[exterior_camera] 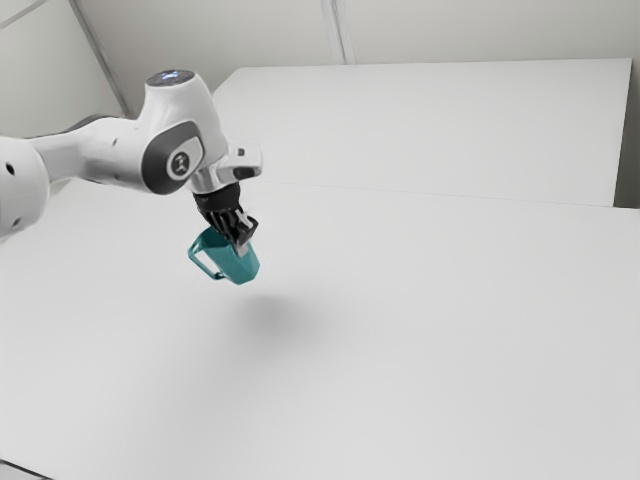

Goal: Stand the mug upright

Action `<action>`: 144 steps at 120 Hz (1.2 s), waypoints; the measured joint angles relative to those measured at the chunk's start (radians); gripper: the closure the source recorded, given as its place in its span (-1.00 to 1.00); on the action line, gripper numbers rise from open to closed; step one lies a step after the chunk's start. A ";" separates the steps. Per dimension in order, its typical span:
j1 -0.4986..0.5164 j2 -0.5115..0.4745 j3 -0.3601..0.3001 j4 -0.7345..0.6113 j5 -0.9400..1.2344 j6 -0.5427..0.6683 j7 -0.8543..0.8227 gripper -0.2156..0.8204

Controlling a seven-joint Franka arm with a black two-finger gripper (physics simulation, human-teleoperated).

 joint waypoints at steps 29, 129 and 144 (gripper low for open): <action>0.064 0.014 0.001 -0.052 0.011 0.041 -0.049 0.93; -0.038 0.083 0.004 -0.087 0.010 0.102 -0.128 0.92; -0.036 0.082 0.004 -0.087 0.007 0.103 -0.134 0.61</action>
